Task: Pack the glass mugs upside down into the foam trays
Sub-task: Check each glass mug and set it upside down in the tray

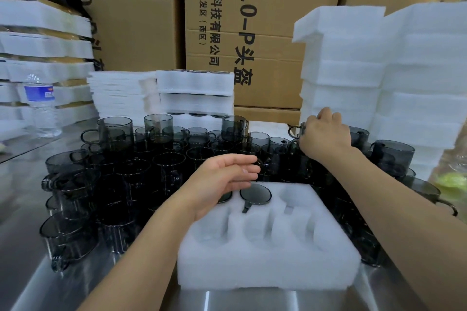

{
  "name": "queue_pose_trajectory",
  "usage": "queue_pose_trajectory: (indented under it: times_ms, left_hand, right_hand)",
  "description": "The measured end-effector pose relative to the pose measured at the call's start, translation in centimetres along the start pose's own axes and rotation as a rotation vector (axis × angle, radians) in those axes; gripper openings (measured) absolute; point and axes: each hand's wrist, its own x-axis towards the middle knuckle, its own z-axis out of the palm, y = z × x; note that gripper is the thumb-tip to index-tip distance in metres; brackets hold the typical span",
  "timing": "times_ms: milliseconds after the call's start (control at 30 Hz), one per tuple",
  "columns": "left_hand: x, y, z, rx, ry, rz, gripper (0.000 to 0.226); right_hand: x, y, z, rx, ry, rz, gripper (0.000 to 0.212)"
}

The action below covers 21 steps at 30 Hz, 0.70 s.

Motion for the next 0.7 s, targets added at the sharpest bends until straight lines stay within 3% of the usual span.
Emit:
queue_pose_trajectory:
  times_ms: [100, 167, 333, 467, 567, 700]
  left_hand:
    - [-0.1, 0.0, 0.1, -0.007, 0.011, 0.001, 0.029]
    - [-0.1, 0.0, 0.2, -0.020, 0.018, 0.003, 0.026]
    - [-0.1, 0.5, 0.3, -0.119, 0.035, -0.045, 0.036]
    - [-0.1, 0.5, 0.4, -0.098, 0.028, -0.075, 0.047]
    - [-0.2, 0.5, 0.6, -0.007, -0.008, -0.045, 0.045]
    - [-0.5, 0.3, 0.4, 0.038, -0.068, 0.020, 0.031]
  right_hand:
    - [-0.1, 0.5, -0.1, -0.042, -0.011, -0.025, 0.027]
    - [-0.6, 0.5, -0.1, 0.010, 0.068, -0.057, 0.027]
    - [-4.3, -1.3, 0.0, 0.516, 0.365, -0.285, 0.016]
    - [-8.3, -2.7, 1.4, 0.824, 0.258, -0.513, 0.007]
    - [-9.3, -2.2, 1.5, 0.936, 0.210, -0.554, 0.007]
    - [-9.8, -1.5, 1.6, 0.891, 0.187, -0.604, 0.010]
